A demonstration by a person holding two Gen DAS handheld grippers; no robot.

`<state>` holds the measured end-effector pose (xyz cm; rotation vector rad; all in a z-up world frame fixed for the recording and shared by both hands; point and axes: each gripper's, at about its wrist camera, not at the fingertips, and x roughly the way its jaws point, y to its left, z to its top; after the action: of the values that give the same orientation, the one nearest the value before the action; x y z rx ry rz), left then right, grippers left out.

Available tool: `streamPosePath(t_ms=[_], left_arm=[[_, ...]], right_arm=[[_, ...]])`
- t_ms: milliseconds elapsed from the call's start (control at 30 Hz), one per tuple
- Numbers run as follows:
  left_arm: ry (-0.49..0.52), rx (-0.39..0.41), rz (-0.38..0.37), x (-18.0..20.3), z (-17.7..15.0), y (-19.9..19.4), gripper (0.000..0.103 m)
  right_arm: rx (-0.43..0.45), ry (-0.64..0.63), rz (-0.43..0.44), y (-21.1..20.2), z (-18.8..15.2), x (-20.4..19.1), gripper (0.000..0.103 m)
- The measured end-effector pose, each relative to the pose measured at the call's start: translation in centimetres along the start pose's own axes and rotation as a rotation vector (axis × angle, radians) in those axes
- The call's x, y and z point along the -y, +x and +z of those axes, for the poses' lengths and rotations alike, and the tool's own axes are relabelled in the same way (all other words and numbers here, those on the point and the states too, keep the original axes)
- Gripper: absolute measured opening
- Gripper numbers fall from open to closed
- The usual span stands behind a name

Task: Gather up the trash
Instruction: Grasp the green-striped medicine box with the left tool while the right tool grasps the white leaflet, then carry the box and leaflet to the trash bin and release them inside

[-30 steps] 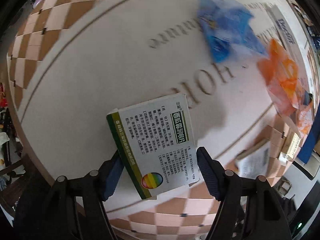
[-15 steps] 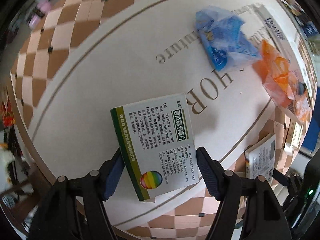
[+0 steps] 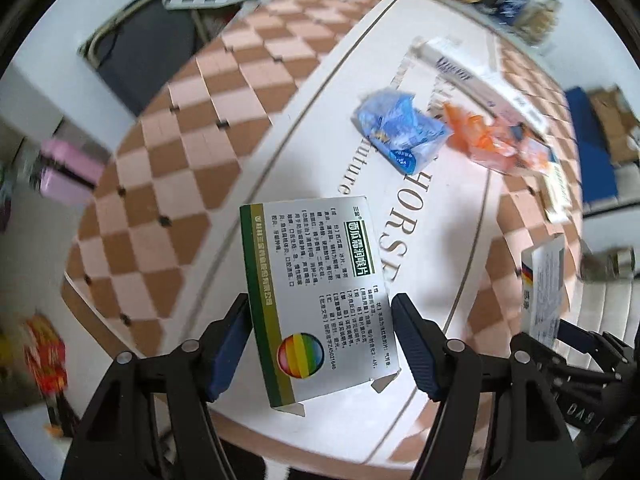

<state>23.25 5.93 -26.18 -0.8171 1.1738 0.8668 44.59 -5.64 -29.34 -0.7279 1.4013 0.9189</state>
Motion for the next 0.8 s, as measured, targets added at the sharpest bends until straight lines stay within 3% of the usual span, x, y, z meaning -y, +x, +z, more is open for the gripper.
streamPosePath(t_ms=[233,367,600,800], left_arm=[[0.199,0.102,-0.091,-6.0,-5.1,-4.6,0.068],[0.302,0.114,-0.117,-9.4,-9.0,-6.0,0.068],[0.399,0.016,-0.110,-15.3,-16.3,-4.5,0.068],[0.396,-0.092,-0.077,-18.0,-20.5,0.9,0.067]], right_arm=[[0.129,0.219,0.041,-2.5,-8.7,-5.1,0.080],[0.160,0.350,0.080,-3.1,-15.4,-9.5,0.080],[0.126,0.504,0.142,-0.2,-26.7,-17.2,0.080],[0.041,0.573,0.157,5.7,-32.8,-20.0,0.080]])
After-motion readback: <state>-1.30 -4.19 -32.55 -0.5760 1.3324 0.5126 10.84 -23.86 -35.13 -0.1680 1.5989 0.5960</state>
